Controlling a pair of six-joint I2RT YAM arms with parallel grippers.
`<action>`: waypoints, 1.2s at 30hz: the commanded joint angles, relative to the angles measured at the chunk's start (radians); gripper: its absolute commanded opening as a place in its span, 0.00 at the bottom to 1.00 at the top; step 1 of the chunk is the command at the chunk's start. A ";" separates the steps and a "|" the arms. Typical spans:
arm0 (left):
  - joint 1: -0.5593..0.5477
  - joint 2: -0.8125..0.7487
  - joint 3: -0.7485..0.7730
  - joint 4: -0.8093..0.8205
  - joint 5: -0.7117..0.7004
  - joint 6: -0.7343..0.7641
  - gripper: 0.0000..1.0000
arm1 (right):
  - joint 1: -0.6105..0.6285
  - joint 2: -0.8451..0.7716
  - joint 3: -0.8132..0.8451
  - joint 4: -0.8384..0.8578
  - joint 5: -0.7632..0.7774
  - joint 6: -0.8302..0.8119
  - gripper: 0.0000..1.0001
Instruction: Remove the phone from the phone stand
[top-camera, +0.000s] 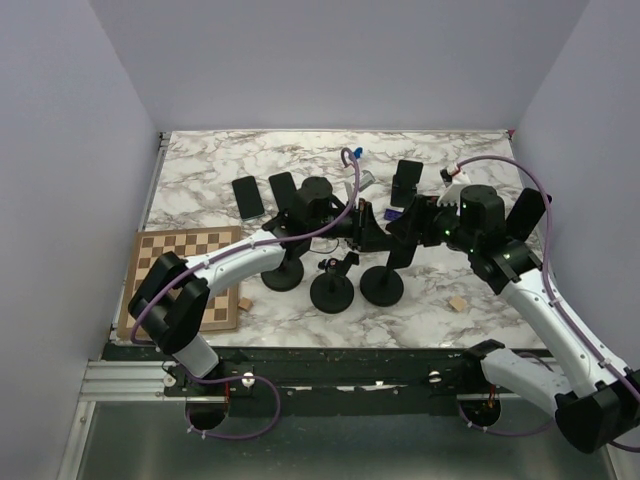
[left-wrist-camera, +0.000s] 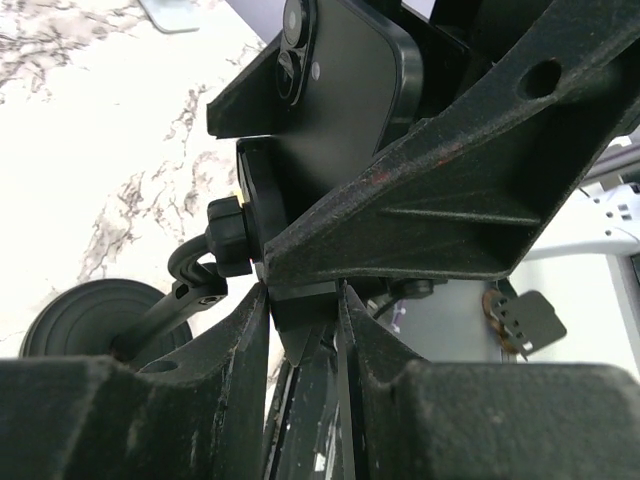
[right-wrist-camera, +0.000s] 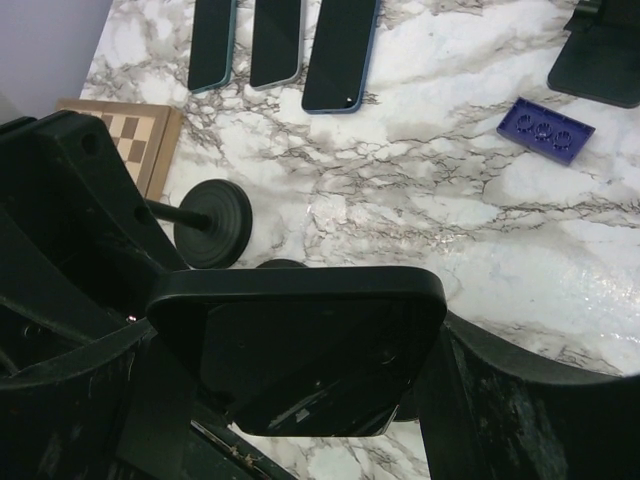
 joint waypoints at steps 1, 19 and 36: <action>0.027 0.022 0.027 -0.003 0.165 0.012 0.00 | -0.007 -0.076 -0.007 0.122 -0.118 -0.026 0.01; 0.085 0.027 0.069 -0.158 0.254 0.141 0.00 | -0.007 -0.143 -0.095 0.262 -0.224 -0.029 0.01; 0.027 -0.080 0.040 -0.205 0.051 0.058 0.24 | -0.008 -0.005 0.434 -0.153 0.003 0.170 0.00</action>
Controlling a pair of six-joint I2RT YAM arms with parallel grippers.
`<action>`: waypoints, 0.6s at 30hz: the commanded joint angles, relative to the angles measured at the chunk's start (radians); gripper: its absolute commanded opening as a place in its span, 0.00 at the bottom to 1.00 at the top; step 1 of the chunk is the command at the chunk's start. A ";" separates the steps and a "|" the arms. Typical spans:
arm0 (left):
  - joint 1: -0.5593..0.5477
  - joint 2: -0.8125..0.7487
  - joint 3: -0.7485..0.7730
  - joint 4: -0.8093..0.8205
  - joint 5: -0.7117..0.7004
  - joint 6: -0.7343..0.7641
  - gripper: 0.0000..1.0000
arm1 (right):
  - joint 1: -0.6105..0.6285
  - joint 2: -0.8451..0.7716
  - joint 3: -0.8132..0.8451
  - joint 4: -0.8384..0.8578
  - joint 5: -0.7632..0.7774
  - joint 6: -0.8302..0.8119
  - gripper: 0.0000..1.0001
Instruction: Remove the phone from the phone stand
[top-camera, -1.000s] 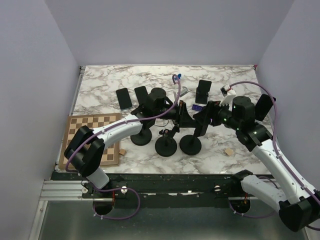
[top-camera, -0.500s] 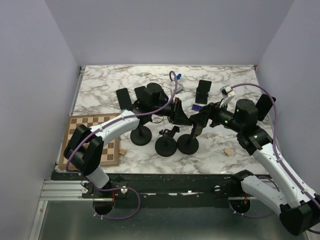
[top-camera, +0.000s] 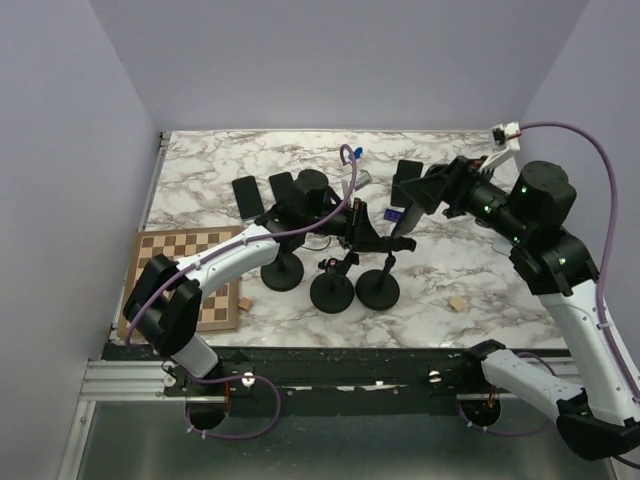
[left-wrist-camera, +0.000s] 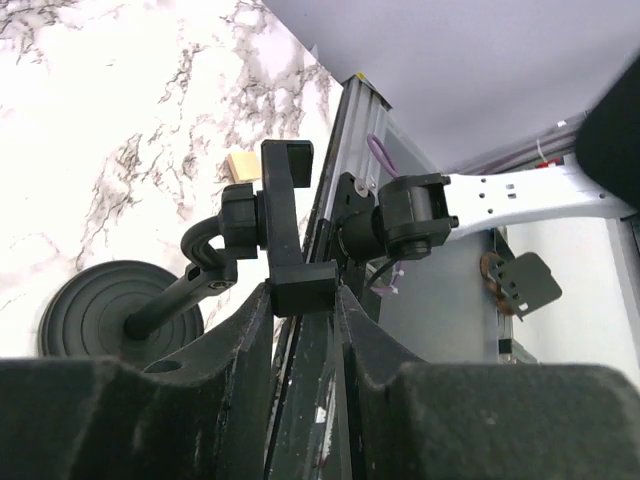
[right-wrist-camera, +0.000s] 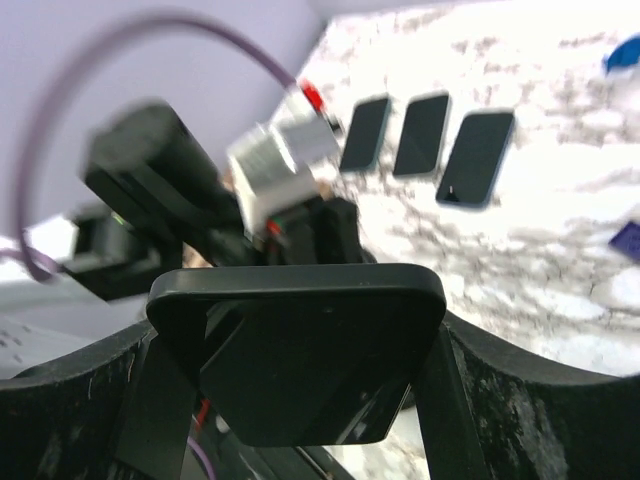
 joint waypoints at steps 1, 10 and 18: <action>-0.007 -0.081 -0.010 -0.082 -0.096 -0.020 0.31 | -0.004 0.084 0.161 -0.106 0.159 0.042 0.01; -0.005 -0.252 0.034 -0.346 -0.284 0.104 0.63 | -0.004 0.339 0.300 -0.080 0.263 0.021 0.01; 0.007 -0.475 0.102 -0.576 -0.456 0.195 0.67 | -0.003 0.658 0.525 -0.170 0.331 -0.065 0.01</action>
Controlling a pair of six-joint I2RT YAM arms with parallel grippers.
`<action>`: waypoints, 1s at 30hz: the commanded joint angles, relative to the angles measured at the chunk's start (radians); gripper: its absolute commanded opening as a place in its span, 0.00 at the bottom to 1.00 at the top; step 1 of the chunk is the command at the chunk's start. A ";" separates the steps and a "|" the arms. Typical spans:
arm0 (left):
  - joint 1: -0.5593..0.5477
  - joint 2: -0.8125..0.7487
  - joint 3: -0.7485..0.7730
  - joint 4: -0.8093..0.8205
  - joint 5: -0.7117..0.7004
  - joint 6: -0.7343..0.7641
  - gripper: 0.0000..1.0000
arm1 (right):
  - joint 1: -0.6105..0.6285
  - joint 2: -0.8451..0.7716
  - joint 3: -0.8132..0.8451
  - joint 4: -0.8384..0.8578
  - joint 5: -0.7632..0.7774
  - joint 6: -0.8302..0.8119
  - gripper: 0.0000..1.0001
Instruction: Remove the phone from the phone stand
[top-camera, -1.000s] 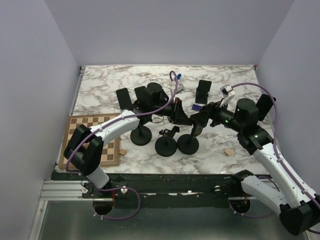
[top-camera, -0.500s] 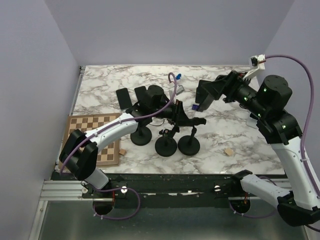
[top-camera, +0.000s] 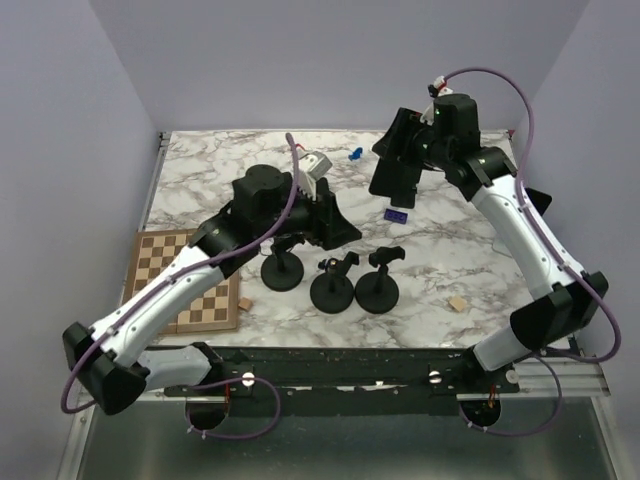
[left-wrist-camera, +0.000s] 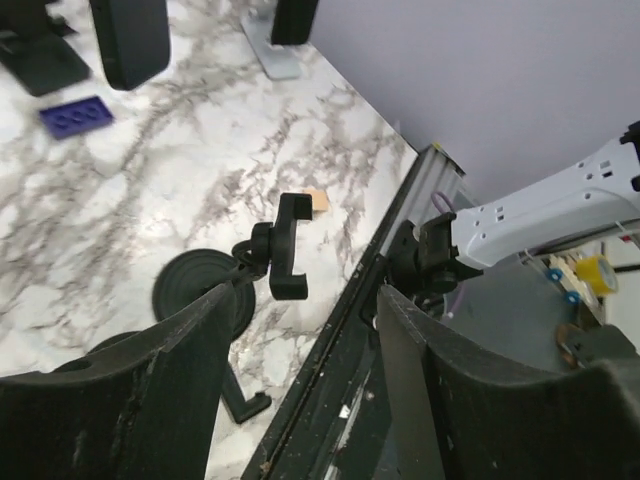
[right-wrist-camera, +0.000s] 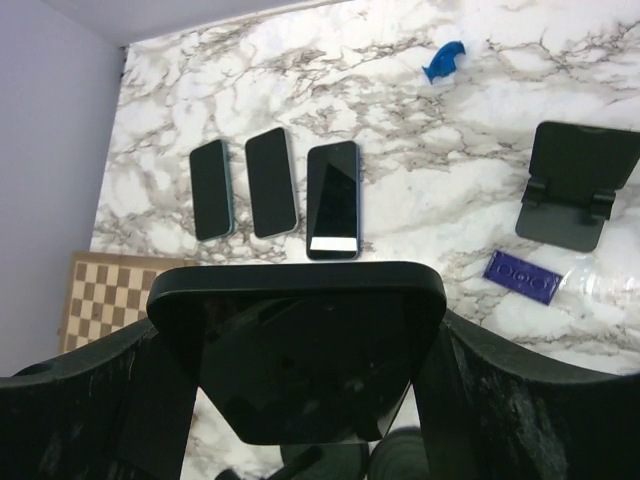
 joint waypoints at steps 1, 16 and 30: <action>0.012 -0.162 0.026 -0.175 -0.149 0.073 0.68 | -0.001 0.134 0.132 -0.023 0.060 -0.052 0.01; 0.032 -0.656 -0.057 -0.486 -0.565 0.109 0.90 | 0.079 0.727 0.476 -0.127 0.244 -0.075 0.01; 0.033 -0.761 -0.075 -0.501 -0.619 0.098 0.94 | 0.120 0.959 0.547 -0.144 0.300 -0.062 0.08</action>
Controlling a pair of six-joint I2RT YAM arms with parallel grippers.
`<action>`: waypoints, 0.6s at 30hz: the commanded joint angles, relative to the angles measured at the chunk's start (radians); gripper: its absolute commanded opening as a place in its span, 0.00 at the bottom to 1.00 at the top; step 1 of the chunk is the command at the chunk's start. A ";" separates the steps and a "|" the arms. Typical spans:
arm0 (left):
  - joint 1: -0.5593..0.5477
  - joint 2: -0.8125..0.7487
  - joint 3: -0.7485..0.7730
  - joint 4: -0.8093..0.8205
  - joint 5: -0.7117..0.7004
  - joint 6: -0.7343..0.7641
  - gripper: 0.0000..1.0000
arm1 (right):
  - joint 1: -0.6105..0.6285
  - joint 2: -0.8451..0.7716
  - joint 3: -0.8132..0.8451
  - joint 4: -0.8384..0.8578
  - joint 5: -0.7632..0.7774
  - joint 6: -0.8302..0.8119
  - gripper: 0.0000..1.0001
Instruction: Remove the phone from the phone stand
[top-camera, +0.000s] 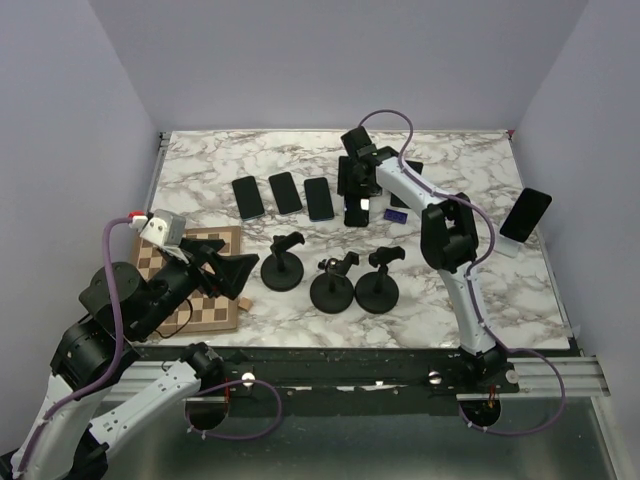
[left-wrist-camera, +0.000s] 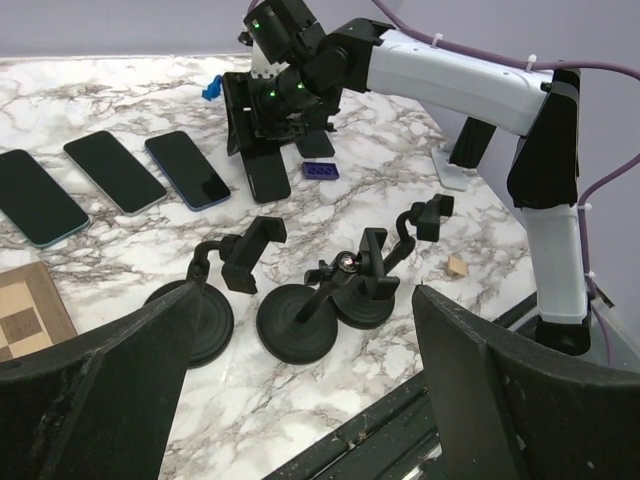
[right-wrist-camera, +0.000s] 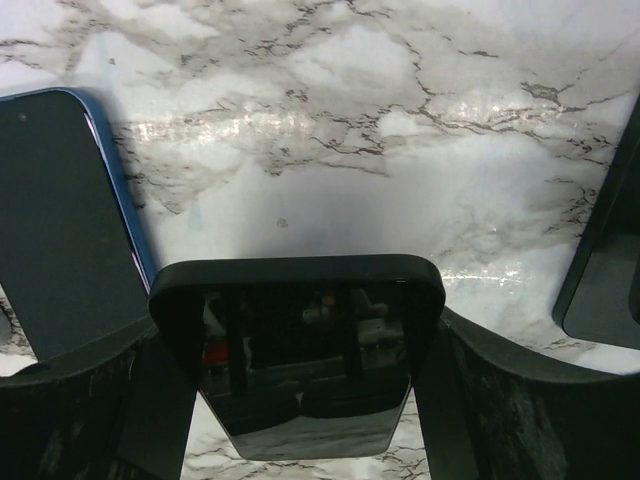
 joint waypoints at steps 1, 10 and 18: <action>0.006 0.006 -0.010 -0.008 -0.020 0.006 0.94 | 0.020 0.050 0.053 -0.003 0.039 0.008 0.09; 0.006 0.015 -0.003 0.005 0.003 -0.006 0.95 | 0.038 0.153 0.115 -0.018 0.053 0.041 0.20; 0.006 0.018 0.010 -0.001 0.009 -0.016 0.95 | 0.058 0.202 0.140 -0.027 0.035 0.078 0.30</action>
